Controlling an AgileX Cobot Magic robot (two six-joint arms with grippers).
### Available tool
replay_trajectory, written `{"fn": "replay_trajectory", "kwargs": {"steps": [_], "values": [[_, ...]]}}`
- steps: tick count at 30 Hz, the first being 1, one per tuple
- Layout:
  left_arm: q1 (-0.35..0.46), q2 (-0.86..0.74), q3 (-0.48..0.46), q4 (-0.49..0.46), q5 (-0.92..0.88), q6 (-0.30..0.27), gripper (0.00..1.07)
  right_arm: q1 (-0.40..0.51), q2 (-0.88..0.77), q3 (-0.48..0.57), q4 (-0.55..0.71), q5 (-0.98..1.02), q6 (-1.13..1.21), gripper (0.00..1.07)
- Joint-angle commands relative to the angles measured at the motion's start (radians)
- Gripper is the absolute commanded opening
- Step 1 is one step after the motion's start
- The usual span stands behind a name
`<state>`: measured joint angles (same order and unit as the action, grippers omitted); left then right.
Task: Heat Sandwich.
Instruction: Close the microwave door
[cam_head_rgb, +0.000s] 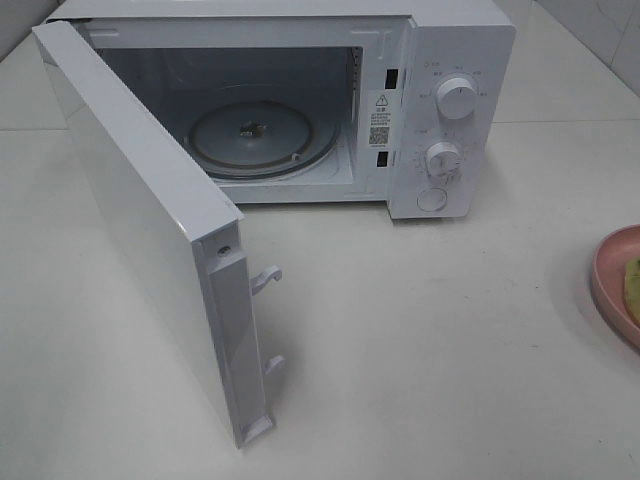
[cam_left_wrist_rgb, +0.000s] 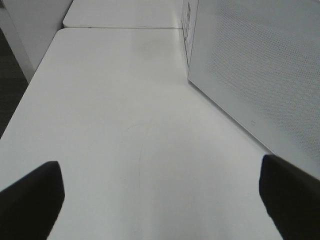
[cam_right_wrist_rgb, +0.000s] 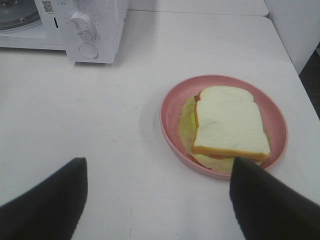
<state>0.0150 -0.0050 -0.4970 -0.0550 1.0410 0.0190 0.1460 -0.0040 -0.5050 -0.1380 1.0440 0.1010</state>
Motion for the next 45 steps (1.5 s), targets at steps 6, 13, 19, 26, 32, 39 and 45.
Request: {"fn": "replay_trajectory", "kwargs": {"steps": [6,13,19,26,32,39,45], "values": [[0.004,-0.022,0.002,-0.001,-0.006,0.001,1.0,-0.008,-0.026,0.001,-0.005,-0.004,-0.012,0.76],[0.004,-0.022,0.002,-0.001,-0.006,0.001,1.0,-0.008,-0.026,0.001,-0.005,-0.004,-0.012,0.76],[0.004,-0.022,0.002,-0.001,-0.006,0.001,1.0,-0.008,-0.026,0.001,-0.005,-0.004,-0.012,0.76],[0.004,-0.022,0.002,0.0,-0.006,-0.002,1.0,-0.008,-0.026,0.001,-0.005,-0.004,-0.012,0.76],[0.004,-0.021,0.001,0.0,-0.009,-0.001,1.0,-0.008,-0.026,0.001,-0.005,-0.004,-0.012,0.76],[0.004,-0.005,-0.03,-0.017,-0.077,-0.003,1.0,-0.008,-0.026,0.001,-0.005,-0.004,-0.012,0.76],[0.004,0.108,-0.032,-0.016,-0.174,-0.002,0.89,-0.008,-0.026,0.001,-0.005,-0.004,-0.012,0.76]]}}
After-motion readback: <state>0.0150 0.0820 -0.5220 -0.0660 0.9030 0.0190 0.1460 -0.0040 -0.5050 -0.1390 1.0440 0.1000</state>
